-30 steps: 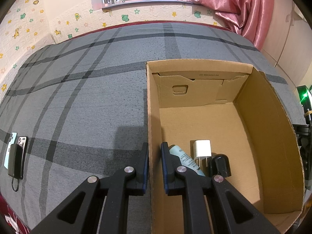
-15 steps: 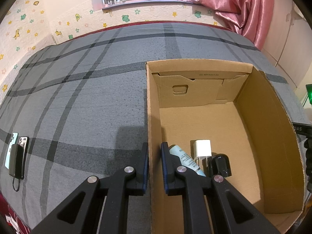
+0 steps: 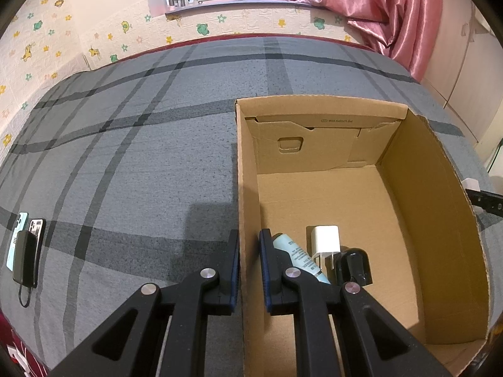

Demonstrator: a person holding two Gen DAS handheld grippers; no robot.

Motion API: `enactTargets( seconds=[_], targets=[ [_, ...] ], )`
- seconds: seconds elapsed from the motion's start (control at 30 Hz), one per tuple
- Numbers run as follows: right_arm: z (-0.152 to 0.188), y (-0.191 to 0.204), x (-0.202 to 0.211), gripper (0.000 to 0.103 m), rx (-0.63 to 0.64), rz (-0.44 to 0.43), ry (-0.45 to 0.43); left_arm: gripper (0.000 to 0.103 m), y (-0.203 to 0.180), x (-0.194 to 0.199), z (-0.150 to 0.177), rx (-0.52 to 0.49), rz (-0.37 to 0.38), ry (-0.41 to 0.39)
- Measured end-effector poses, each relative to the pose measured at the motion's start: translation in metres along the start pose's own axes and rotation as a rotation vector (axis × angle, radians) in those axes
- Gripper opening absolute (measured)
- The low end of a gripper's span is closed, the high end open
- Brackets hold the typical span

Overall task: Organize rigid objects
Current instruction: 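Lift the large white charger with the right gripper and carry it over the box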

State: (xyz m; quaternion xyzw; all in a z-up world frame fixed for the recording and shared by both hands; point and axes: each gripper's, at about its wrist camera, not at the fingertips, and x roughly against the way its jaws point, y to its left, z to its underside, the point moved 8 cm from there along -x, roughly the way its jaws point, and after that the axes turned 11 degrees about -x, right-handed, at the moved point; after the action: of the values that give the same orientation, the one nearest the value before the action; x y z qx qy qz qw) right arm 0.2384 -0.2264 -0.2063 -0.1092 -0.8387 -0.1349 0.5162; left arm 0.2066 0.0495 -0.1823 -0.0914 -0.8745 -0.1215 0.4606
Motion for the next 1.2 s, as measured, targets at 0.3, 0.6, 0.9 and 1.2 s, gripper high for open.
enactTargets(
  seconds=[0.3, 0.6, 0.9, 1.2],
  targets=[
    [-0.006, 0.015, 0.031, 0.048, 0.022, -0.026, -0.042, 0.012, -0.001, -0.001, 0.0, -0.002, -0.004, 0.002],
    [-0.008, 0.038, 0.058, 0.048, 0.057, -0.062, -0.078, 0.012, -0.001, 0.0, 0.0, -0.005, -0.007, 0.003],
    [-0.006, 0.072, 0.078, 0.048, 0.107, -0.112, -0.098, 0.012, -0.001, 0.0, 0.0, -0.005, -0.007, 0.003],
    [0.003, 0.114, 0.087, 0.048, 0.164, -0.172, -0.093, 0.012, -0.001, 0.0, 0.0, -0.004, -0.007, 0.004]
  ],
)
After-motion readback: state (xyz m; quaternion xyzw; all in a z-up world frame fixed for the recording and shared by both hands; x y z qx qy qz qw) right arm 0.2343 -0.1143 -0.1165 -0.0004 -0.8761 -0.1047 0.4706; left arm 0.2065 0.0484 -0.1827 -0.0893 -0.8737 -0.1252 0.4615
